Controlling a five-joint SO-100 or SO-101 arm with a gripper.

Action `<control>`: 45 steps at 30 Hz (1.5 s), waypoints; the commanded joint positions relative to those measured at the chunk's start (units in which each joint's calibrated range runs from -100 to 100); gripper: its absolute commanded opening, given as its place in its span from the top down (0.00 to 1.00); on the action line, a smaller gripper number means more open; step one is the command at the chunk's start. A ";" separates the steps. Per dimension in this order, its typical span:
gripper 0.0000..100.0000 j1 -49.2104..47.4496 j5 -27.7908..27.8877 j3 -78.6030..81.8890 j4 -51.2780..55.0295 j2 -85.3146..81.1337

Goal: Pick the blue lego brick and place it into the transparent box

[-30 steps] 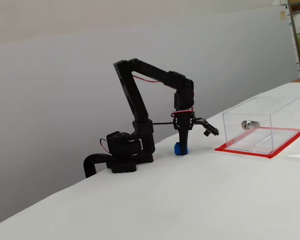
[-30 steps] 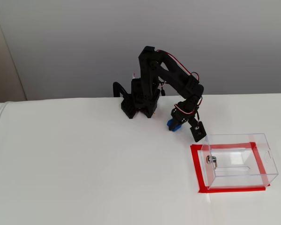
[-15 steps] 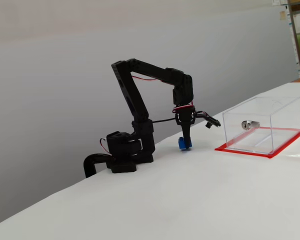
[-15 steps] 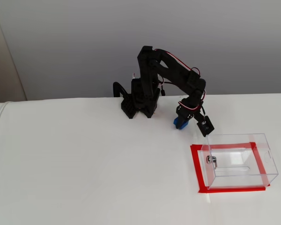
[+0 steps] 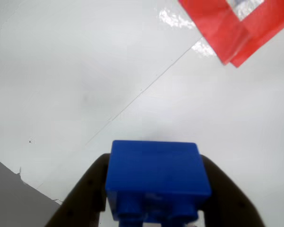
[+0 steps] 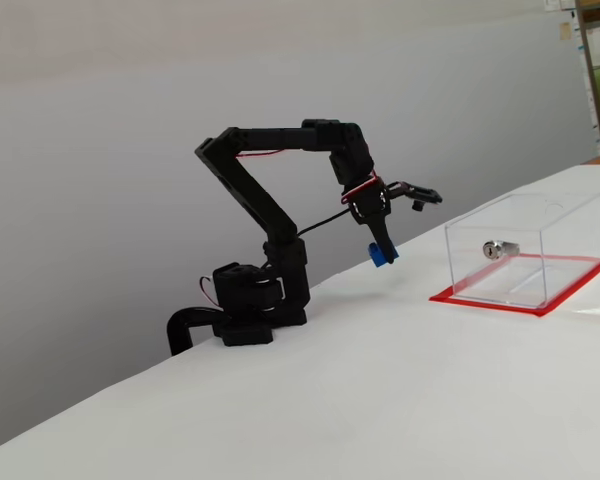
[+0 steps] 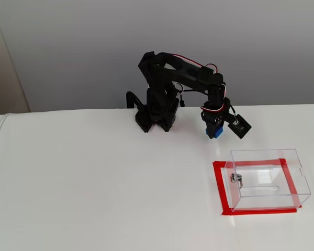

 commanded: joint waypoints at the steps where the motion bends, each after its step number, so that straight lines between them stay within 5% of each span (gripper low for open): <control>1: 0.92 -0.90 0.96 -3.03 -0.35 -6.04; 19: 0.92 3.09 5.97 -13.88 -1.48 -16.14; 30: 0.92 9.00 9.21 -26.27 -12.54 -7.06; 45: 0.92 18.10 11.61 -39.92 -12.71 4.99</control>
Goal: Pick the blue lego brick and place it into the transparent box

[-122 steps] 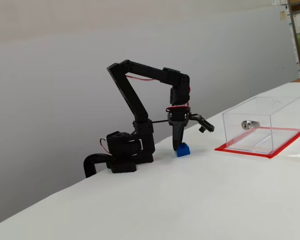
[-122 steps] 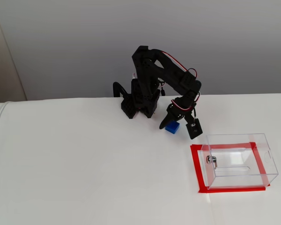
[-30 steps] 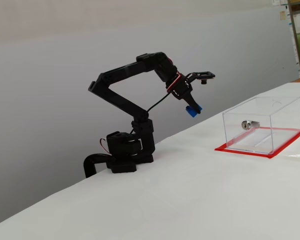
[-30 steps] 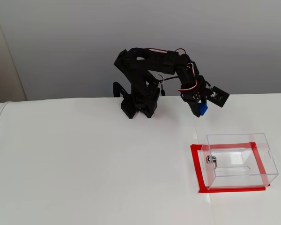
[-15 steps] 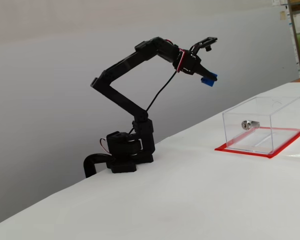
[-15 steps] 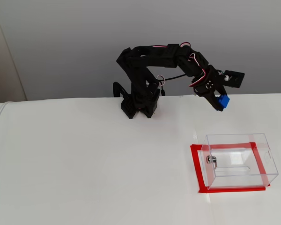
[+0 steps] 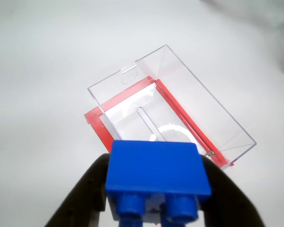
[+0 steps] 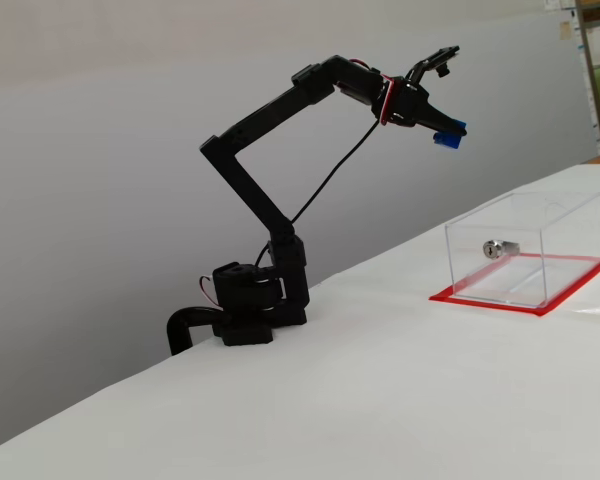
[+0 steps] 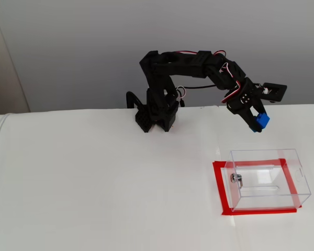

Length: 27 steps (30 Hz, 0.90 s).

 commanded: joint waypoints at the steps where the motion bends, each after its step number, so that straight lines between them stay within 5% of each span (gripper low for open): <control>1: 0.92 3.34 0.08 -5.59 -2.09 1.44; 27: 0.92 6.44 0.08 -25.57 -2.09 28.51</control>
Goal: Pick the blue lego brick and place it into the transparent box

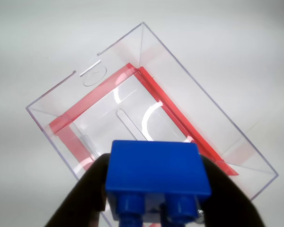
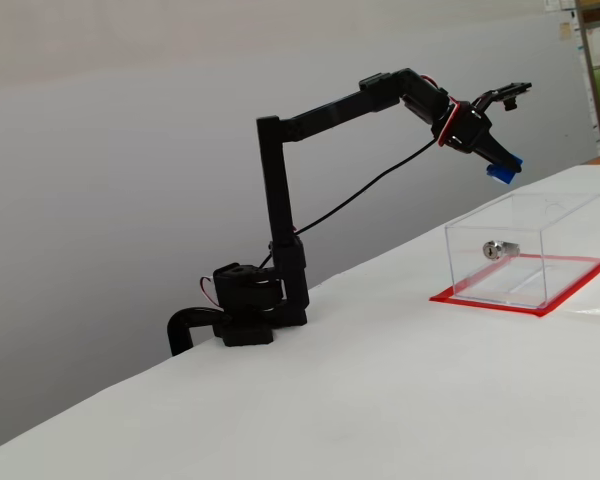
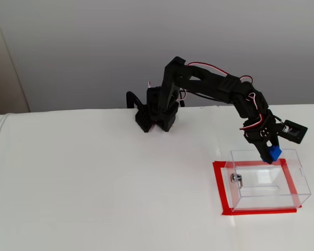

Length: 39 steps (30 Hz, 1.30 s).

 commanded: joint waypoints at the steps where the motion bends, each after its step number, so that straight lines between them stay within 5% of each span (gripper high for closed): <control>1: 0.92 1.53 0.08 -5.01 -2.00 -0.42; 39: 0.81 1.53 0.03 -5.01 -2.00 -0.84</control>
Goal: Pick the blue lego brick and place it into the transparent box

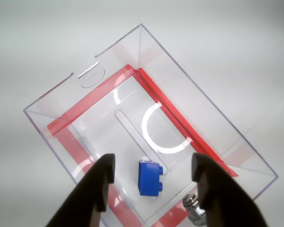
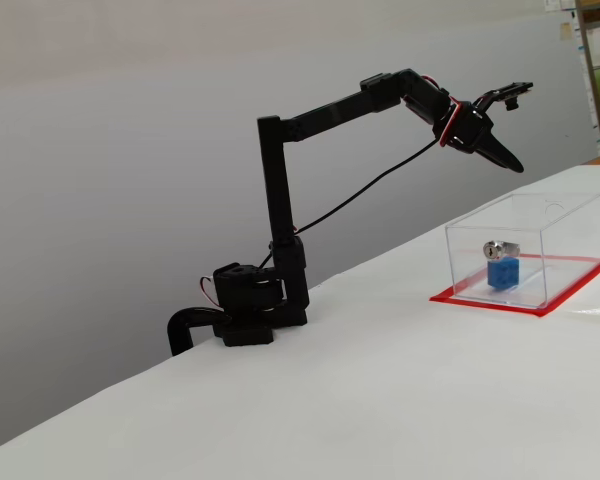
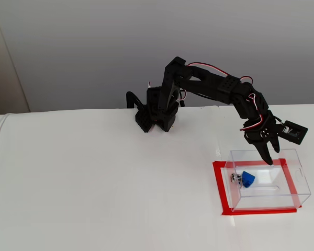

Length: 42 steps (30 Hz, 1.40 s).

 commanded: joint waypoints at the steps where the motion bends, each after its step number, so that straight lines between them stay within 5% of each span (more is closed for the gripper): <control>1: 0.81 1.42 0.03 -4.92 -1.57 -1.35; 9: 0.83 1.42 0.03 -4.92 -1.57 -1.43; 14: 0.99 1.42 0.03 -4.92 -1.57 -1.60; 29: 0.98 2.53 3.99 -2.84 -0.96 -10.43; 42: 0.98 11.99 3.99 19.22 -1.49 -34.86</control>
